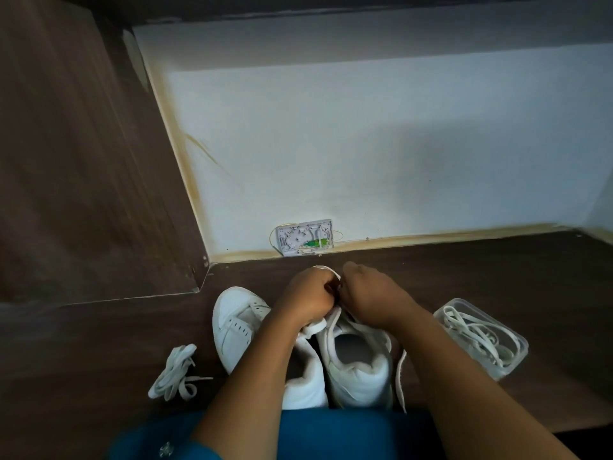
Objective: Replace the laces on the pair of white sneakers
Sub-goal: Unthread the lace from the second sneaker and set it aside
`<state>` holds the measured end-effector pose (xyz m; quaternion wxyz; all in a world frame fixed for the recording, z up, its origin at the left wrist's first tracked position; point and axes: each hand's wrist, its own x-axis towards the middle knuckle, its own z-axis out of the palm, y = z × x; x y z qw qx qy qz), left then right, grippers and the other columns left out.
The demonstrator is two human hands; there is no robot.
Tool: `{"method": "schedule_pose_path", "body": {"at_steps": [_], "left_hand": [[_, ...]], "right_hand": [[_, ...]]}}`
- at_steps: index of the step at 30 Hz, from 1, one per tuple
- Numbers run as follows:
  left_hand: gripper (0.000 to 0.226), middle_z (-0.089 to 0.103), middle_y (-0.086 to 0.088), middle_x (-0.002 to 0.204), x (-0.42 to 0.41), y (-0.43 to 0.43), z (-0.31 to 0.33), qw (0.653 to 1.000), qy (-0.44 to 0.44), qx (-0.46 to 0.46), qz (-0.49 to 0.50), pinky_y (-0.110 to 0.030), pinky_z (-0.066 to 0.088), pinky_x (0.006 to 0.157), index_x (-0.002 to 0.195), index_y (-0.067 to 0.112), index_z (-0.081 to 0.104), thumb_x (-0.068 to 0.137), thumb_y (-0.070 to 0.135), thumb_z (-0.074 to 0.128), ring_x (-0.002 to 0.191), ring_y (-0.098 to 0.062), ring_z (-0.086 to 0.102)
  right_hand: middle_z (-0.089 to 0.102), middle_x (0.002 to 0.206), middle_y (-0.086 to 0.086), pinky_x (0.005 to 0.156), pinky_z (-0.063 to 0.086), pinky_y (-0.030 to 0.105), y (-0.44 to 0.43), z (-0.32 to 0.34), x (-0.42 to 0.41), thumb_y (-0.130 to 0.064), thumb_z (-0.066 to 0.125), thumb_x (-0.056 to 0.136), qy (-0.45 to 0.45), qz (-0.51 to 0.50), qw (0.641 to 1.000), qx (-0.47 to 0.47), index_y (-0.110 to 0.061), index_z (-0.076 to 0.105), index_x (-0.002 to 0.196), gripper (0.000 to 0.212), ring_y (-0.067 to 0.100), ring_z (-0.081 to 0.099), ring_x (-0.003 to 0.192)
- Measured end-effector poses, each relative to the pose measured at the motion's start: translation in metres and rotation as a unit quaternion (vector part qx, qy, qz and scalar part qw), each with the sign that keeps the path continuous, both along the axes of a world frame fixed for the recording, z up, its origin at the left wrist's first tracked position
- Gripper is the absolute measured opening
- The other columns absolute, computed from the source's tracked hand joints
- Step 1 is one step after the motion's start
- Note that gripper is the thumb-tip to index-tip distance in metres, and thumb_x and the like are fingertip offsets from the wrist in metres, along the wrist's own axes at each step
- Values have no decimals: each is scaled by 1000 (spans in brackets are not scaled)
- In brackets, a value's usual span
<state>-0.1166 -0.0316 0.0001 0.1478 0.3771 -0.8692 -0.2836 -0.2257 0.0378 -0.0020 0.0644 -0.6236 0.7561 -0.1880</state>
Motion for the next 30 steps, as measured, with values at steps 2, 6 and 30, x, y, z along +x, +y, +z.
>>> {"method": "schedule_pose_path", "body": {"at_steps": [2,6,30], "left_hand": [[17,67,-8,83,-1,-1,-4,999,34,13,13,-32,46,67,79,11,65,82,2,52,76,-22,61],[31,54,4,54,1,-1,-5,975,140,158,68,-23,36,51,60,21,57,88,8,57,49,-10,46],[20,58,-9,66,1,-4,2,957,160,239,-25,-26,41,61,64,14,63,76,-2,60,59,-15,51]], "right_hand": [[60,100,15,65,31,29,0,2,-1,-14,45,92,-25,-6,1000,-11,-13,43,89,4,33,56,93],[64,87,-3,62,35,19,1,8,-8,-15,56,87,-107,-31,994,16,-18,64,86,9,17,58,87],[59,66,8,57,49,33,5,19,-2,3,59,81,-339,-55,931,-123,-17,55,86,21,19,56,54]]}}
